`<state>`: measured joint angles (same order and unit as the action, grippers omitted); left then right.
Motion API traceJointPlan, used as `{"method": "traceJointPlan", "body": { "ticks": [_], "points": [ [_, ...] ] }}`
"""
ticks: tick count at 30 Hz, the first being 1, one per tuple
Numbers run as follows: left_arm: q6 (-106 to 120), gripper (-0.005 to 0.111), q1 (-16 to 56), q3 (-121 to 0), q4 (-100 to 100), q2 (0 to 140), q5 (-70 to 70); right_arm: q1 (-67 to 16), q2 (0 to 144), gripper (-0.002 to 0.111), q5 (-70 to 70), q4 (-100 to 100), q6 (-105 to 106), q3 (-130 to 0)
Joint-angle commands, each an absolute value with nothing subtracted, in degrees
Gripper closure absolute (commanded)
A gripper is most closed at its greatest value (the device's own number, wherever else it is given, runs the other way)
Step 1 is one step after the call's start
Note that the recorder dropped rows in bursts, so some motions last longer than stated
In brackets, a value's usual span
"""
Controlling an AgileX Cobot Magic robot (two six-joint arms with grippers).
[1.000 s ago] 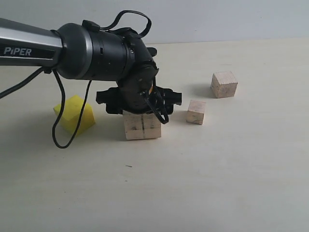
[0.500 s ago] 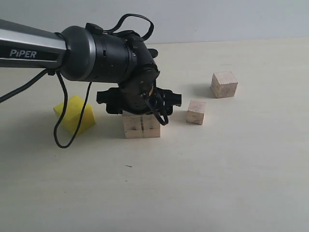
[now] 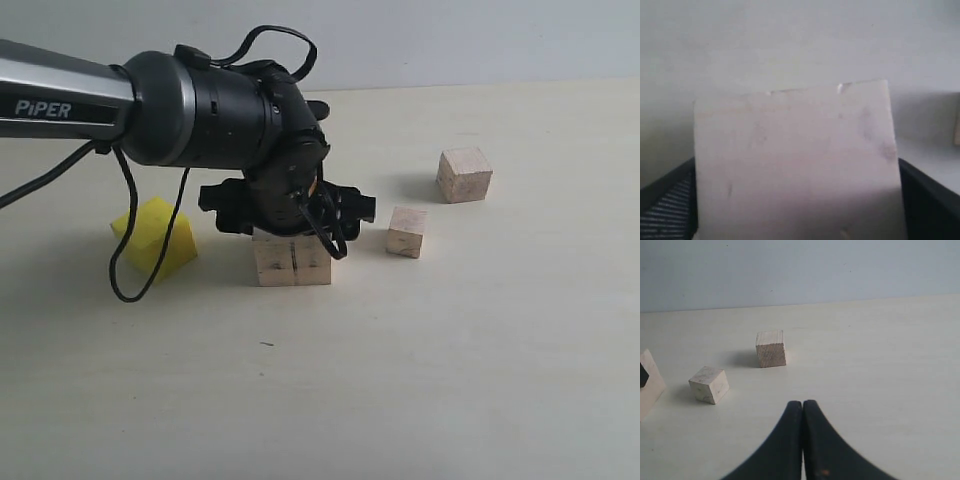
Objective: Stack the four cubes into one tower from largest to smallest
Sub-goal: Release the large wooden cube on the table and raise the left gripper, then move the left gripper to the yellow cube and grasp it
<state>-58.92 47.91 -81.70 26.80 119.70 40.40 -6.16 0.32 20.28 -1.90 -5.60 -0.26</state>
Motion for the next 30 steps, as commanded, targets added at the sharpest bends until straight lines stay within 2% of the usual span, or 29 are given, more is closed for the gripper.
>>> {"method": "traceJointPlan", "body": {
  "ticks": [1,13,21,27,30],
  "points": [
    [-58.2,0.018,48.0,-81.6,27.1,117.5,41.0,-6.0,0.0,0.108,19.6,-1.9,-5.6,0.0],
    [-56.1,0.018,48.0,-81.6,27.7,113.9,41.0,-6.0,0.0,0.108,19.6,-1.9,-5.6,0.0],
    [-40.4,0.018,47.6,-81.6,23.8,108.2,45.5,-6.0,0.0,0.108,19.6,-1.9,-5.6,0.0],
    [-24.0,0.018,42.9,-80.5,16.3,101.9,51.2,-6.0,0.0,0.108,19.6,-1.9,-5.6,0.0],
    [-18.5,0.018,39.1,-75.8,15.2,98.0,51.3,-6.0,0.0,0.108,19.8,-1.9,-5.6,0.0]
  ]
}}
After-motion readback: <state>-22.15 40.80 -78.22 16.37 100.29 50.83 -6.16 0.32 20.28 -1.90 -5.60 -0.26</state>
